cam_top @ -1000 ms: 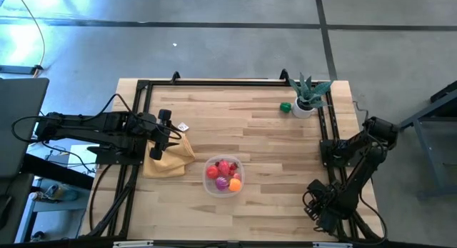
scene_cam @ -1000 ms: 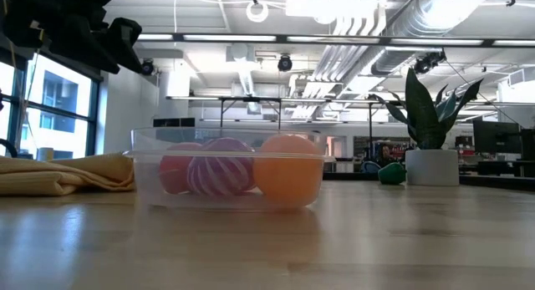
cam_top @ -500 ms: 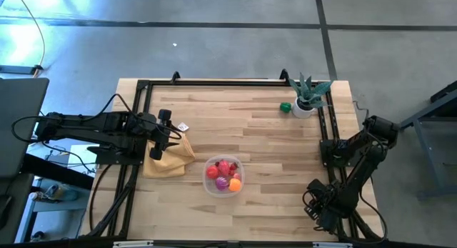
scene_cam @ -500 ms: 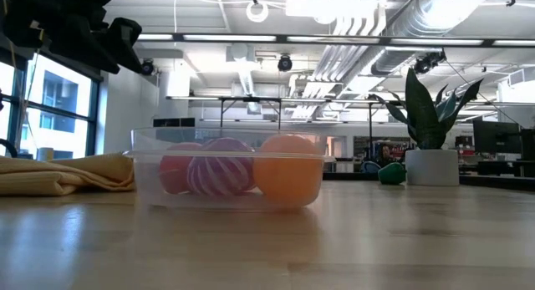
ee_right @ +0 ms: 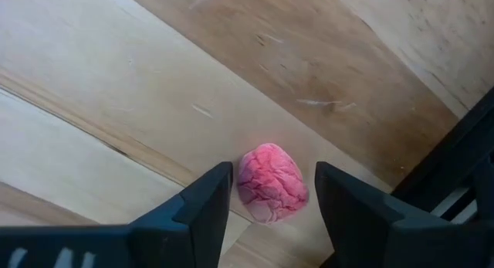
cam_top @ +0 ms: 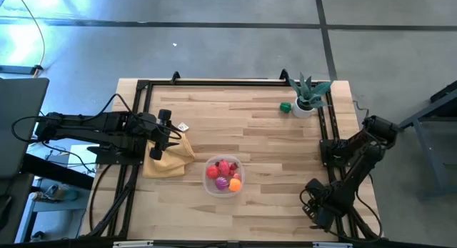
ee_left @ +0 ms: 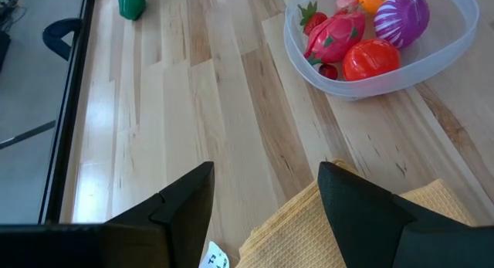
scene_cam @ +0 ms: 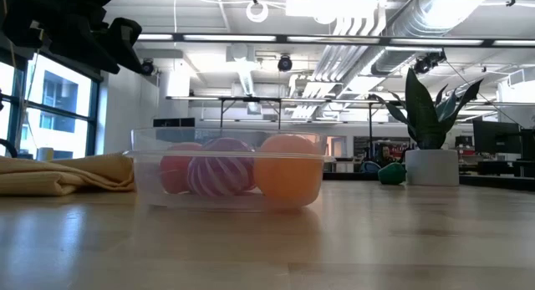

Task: Pick and placing Produce into tupperware
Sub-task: Put the pink peach into the transparent bin

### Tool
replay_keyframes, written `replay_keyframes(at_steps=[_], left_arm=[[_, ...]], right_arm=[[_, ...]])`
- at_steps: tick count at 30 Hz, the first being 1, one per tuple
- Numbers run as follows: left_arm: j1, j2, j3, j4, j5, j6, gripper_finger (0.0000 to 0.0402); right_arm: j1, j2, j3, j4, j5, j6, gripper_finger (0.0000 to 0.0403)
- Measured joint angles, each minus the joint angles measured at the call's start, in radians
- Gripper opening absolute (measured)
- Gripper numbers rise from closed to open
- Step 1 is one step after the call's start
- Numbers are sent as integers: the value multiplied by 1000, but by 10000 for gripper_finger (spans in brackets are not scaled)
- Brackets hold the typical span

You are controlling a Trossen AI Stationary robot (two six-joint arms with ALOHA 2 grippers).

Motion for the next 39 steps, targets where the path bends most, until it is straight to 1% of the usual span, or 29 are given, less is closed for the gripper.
replay_keyframes(at_steps=[6, 12, 16, 31, 32, 36, 39], left_arm=[[0, 0, 0, 0, 0, 0, 221], [0, 0, 0, 0, 0, 0, 221], [0, 0, 0, 0, 0, 0, 221], [0, 0, 0, 0, 0, 0, 221], [0, 0, 0, 0, 0, 0, 221], [0, 0, 0, 0, 0, 0, 221], [0, 0, 0, 0, 0, 0, 221]], right_arm=[[-14, 1, 1, 9, -7, -7, 178], [-15, 1, 1, 19, -7, -14, 147], [-15, 1, 1, 23, -7, -16, 134], [-15, -4, 1, 27, 2, -27, 128], [-14, -10, 1, 31, 12, -30, 128], [-13, -57, 1, 95, 112, -16, 128], [-20, -102, 2, 131, 243, -49, 128]])
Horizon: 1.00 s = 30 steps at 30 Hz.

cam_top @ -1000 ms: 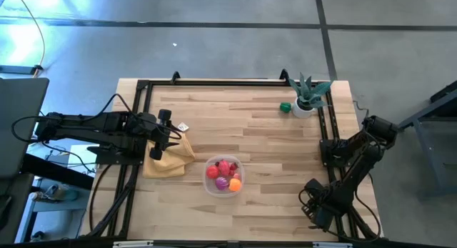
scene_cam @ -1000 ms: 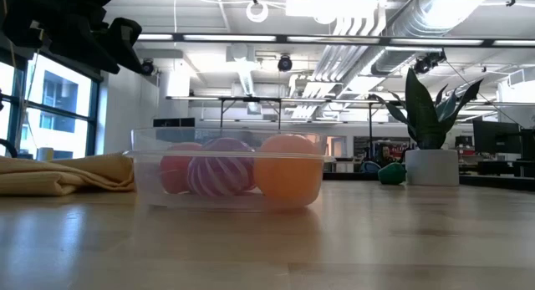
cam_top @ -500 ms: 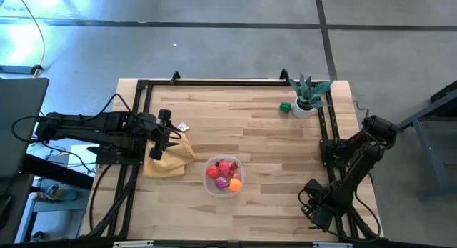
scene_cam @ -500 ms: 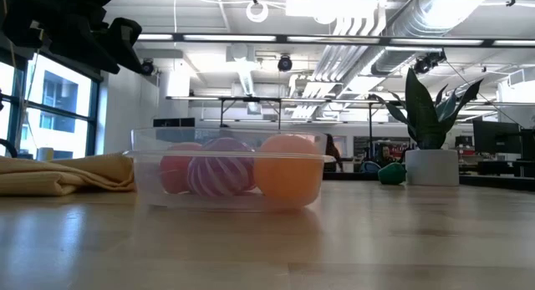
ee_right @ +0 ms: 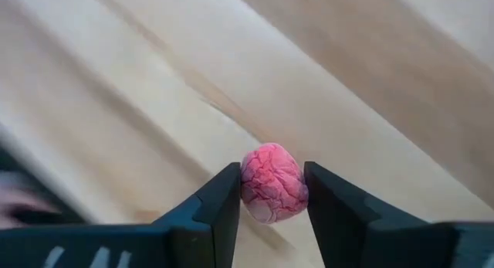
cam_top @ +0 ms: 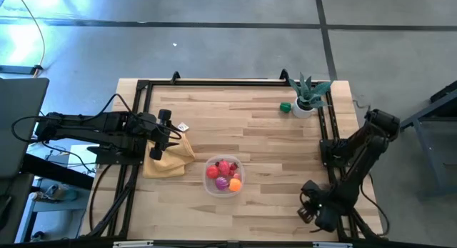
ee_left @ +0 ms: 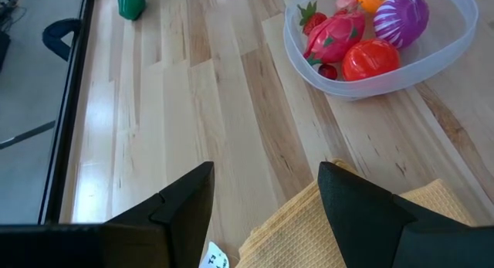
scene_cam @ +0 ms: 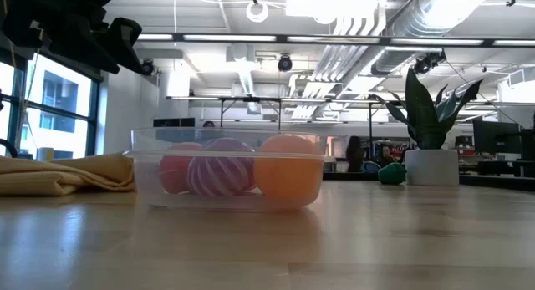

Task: Pick and placing Produce into tupperware
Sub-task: Put the pink peach into the transparent bin

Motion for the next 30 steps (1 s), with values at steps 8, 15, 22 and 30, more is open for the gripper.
replay_keyframes(at_steps=[8, 15, 22, 30], left_arm=[[0, 0, 0, 0, 0, 0, 221], [0, 0, 0, 0, 0, 0, 221], [0, 0, 0, 0, 0, 0, 221], [0, 0, 0, 0, 0, 0, 221]], right_arm=[[-112, -114, 0, 188, 360, -385, 128], [-331, -165, 0, 344, 388, -884, 128], [-615, -165, 0, 647, 215, -1430, 128], [-837, -99, 0, 783, 0, -1638, 128]])
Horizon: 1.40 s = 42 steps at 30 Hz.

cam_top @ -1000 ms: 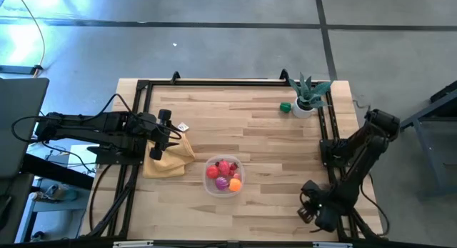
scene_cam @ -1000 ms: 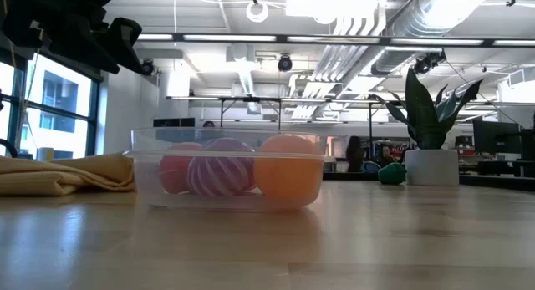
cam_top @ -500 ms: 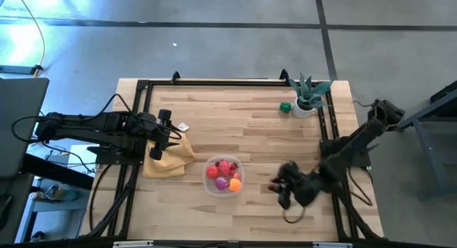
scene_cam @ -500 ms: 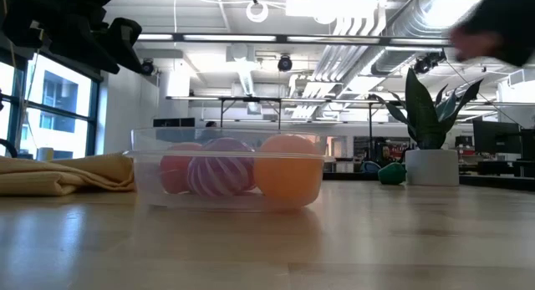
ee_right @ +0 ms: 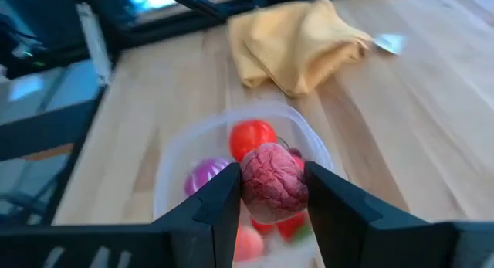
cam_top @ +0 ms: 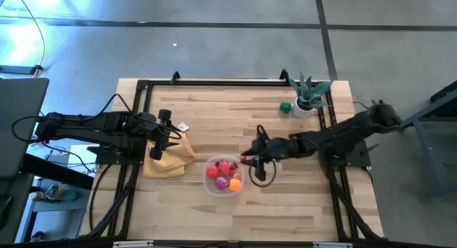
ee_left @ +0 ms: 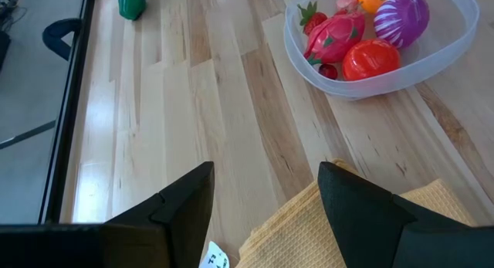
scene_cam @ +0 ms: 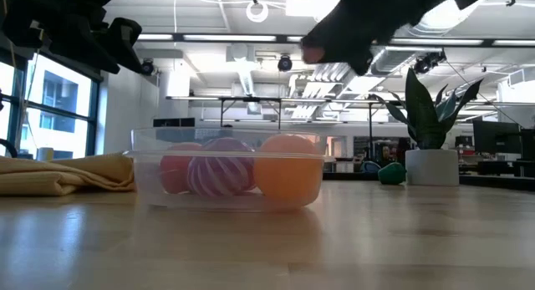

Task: Pick and placing Produce into tupperware
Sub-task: Put the pink peach into the transparent bin

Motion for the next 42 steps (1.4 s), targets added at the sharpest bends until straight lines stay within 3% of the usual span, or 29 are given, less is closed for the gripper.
replay_keyframes(at_steps=[6, 22, 42], left_arm=[[0, 0, 0, 0, 0, 0, 221], [0, 0, 0, 0, 0, 0, 221], [0, 0, 0, 0, 0, 0, 221]], right_arm=[[-26, 129, 0, 185, -109, -50, 128], [-25, 365, 0, 319, -151, -55, 128], [-14, 378, 0, 304, -150, -69, 129]])
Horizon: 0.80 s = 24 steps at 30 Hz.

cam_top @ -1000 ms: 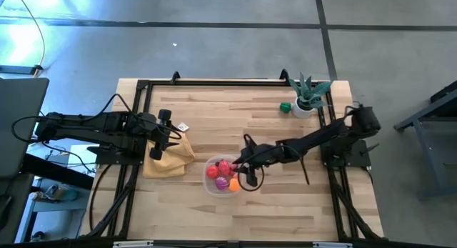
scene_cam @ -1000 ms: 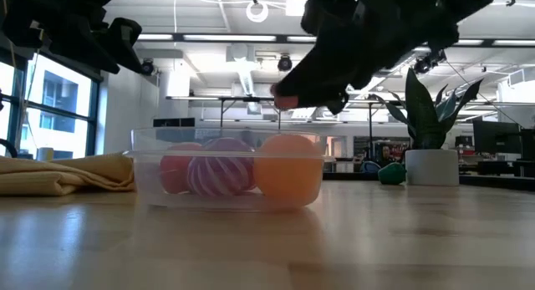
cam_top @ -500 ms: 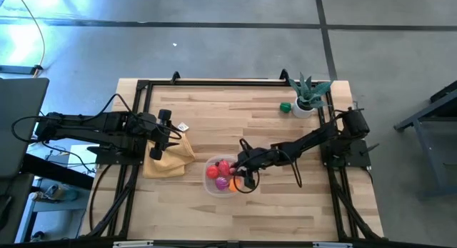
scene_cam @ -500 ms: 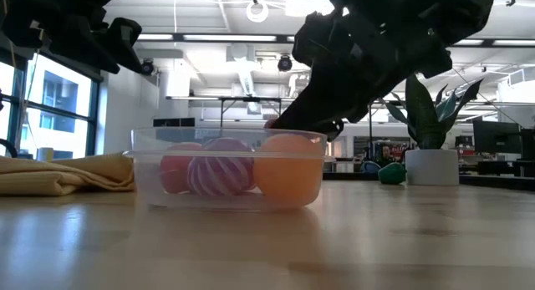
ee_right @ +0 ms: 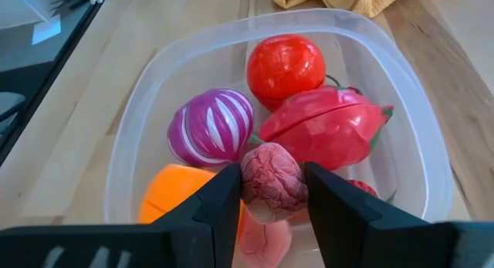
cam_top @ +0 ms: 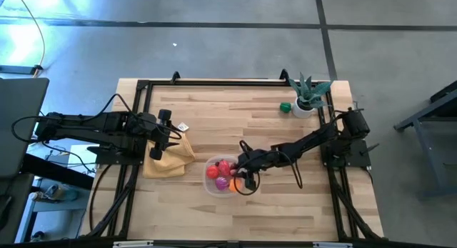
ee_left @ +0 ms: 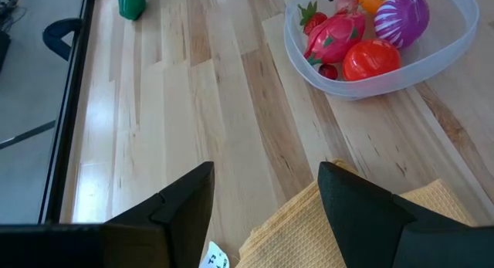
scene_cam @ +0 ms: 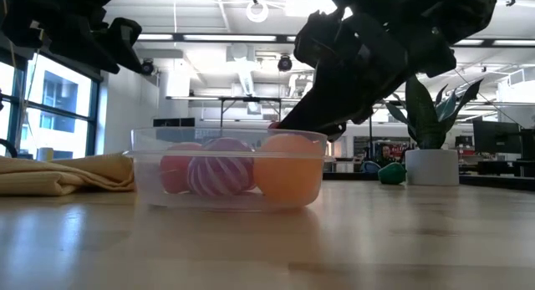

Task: Pick and placing Produce into tupperware
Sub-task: Put the pink peach into the transparent bin

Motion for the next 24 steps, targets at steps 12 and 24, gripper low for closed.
replay_keyframes(at_steps=[12, 24], left_arm=[[0, 0, 0, 0, 0, 0, 221], [0, 0, 0, 0, 0, 0, 221]], right_arm=[[2, 0, 0, -20, 3, -22, 129], [2, 0, 0, -23, 18, -69, 129]])
